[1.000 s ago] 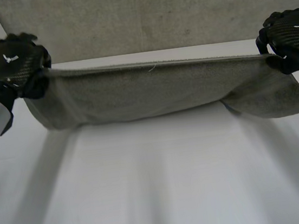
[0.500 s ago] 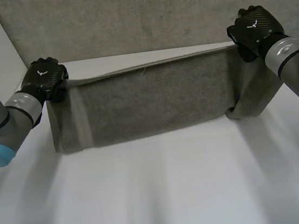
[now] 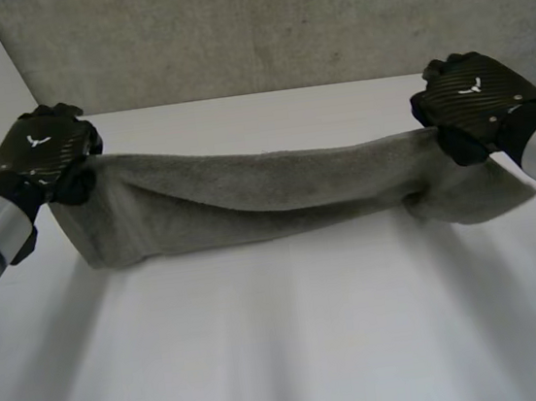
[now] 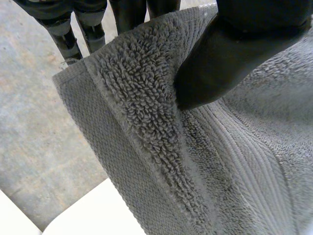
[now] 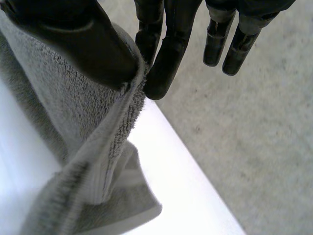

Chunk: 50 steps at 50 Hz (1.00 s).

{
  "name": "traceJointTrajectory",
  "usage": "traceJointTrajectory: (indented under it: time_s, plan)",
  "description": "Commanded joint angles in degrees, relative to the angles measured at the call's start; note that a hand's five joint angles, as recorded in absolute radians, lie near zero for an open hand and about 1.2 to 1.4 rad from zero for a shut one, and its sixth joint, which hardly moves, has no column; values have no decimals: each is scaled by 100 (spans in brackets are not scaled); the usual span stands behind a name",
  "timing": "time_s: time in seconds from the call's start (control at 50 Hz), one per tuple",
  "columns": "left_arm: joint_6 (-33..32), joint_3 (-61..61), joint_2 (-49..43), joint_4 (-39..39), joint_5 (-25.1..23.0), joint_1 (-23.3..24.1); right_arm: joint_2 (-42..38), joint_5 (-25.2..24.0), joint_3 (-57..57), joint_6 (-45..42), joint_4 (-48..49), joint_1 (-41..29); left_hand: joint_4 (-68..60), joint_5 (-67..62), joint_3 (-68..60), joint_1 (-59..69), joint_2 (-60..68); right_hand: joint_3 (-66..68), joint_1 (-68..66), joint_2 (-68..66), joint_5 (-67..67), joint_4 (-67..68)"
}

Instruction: Fold the towel.

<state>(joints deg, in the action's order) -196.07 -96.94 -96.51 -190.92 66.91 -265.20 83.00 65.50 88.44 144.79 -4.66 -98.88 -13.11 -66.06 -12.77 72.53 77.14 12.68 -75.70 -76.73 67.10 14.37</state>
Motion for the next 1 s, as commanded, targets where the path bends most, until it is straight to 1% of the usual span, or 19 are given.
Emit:
traceJointTrajectory:
  time_s: [0.02,0.04,0.12,0.26,0.3,0.36,0.44,0.46,0.48,0.52,0.64,0.72,1.0]
  plan:
    - [148,-185,343,55,-90,-251,-38,-11,-143,665,-632,325,311,-394,277,747,286,-268,-430,-327,290,-437]
    - [226,-150,334,89,-90,-304,-125,-37,-126,856,-641,421,311,-394,277,747,286,-268,-430,-327,290,-437]
    - [358,-115,282,134,-90,-462,-416,-11,-47,1104,-597,475,311,-394,277,747,286,-268,-430,-327,290,-437]
    - [385,-202,246,143,-116,-524,-785,33,279,1394,71,519,311,-394,277,747,286,-268,-430,-327,290,-437]
    - [385,-229,246,143,-116,-515,-1048,42,480,1674,517,562,311,-394,277,747,286,-268,-430,-327,290,-437]
    - [394,-282,238,143,-125,-498,-1242,42,603,1877,712,589,311,-394,277,747,286,-268,-430,-327,290,-437]
    - [394,-308,176,134,-125,-445,-1409,59,639,1983,756,589,311,-394,277,747,286,-268,-286,-183,146,-437]
    - [403,-308,150,134,-125,-445,-1453,85,648,1992,748,589,311,-394,277,747,286,-268,381,484,-521,-437]
    - [403,-308,150,134,-125,-445,-1453,86,648,1992,748,589,311,-394,277,747,286,-268,388,491,-528,-437]
    - [403,-317,132,134,-125,-454,-1471,94,683,2001,730,589,311,-394,277,747,286,-268,1192,1295,-1332,-437]
    - [403,-308,132,134,-125,-524,-1471,103,771,2001,721,624,311,-394,277,747,286,-268,1347,1450,-1487,-437]
    - [403,-308,123,134,-125,-524,-1471,94,885,2018,695,738,311,-394,277,747,286,-268,1916,2019,-2056,-437]
    - [403,-317,115,134,-125,-550,-1436,94,1131,1975,510,1019,311,-394,277,747,286,-268,2087,2190,-2227,-437]
